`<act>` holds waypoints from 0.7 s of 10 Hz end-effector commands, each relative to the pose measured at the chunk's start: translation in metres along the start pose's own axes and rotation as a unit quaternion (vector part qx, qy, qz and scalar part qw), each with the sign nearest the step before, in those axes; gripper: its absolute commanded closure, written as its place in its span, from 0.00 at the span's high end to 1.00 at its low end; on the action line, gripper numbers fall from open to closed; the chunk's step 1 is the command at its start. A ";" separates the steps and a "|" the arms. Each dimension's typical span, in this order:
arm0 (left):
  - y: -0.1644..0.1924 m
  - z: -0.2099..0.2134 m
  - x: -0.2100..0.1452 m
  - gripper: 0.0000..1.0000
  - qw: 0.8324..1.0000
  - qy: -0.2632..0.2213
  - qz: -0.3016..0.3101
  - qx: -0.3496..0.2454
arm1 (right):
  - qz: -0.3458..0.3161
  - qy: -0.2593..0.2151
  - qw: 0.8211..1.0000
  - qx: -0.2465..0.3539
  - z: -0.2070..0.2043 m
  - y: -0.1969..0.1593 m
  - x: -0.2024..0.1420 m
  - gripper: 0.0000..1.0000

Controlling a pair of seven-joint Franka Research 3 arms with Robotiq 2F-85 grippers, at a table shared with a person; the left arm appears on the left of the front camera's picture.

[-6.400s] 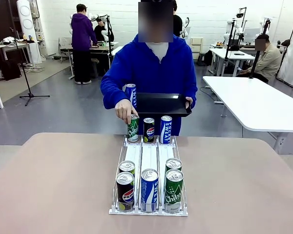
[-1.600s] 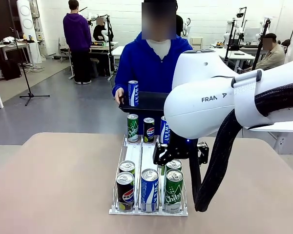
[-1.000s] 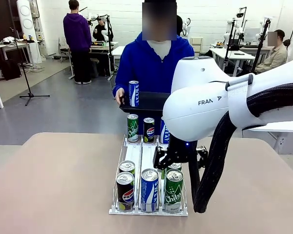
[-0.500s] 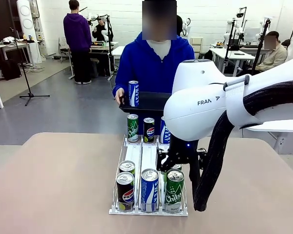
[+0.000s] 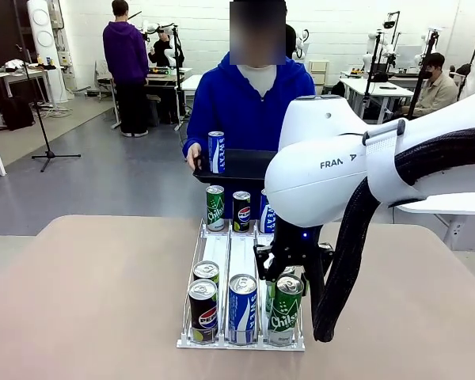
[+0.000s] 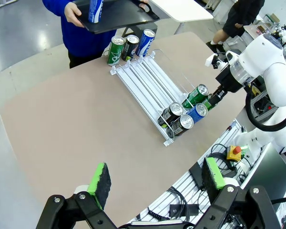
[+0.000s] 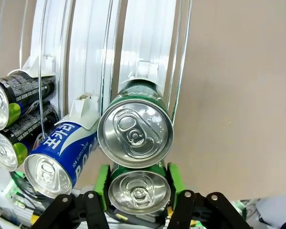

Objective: Retrieve and hand over the desired beverage to the person.
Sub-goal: Pick up another can of the same type that the person held from the Automatic Can Dispenser.

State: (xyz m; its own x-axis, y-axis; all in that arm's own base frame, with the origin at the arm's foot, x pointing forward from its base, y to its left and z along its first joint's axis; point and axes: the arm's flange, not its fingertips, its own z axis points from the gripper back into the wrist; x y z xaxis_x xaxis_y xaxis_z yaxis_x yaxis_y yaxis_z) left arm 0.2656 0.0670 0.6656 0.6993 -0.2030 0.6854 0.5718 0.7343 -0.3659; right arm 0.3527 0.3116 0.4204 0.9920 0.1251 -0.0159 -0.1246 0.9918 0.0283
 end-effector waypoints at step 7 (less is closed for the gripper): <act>0.000 0.000 0.000 1.00 1.000 -0.005 -0.003 0.000 | 0.028 -0.079 0.996 0.035 0.169 0.013 -0.063 0.00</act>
State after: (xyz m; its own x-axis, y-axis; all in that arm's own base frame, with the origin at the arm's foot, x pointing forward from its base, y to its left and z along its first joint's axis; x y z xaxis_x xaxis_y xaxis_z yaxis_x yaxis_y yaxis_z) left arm 0.2657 0.0671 0.6656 0.6996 -0.2028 0.6852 0.5714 0.7346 -0.3660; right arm 0.2919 0.3142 0.5632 0.9758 0.1789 0.1258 -0.1898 0.9785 0.0802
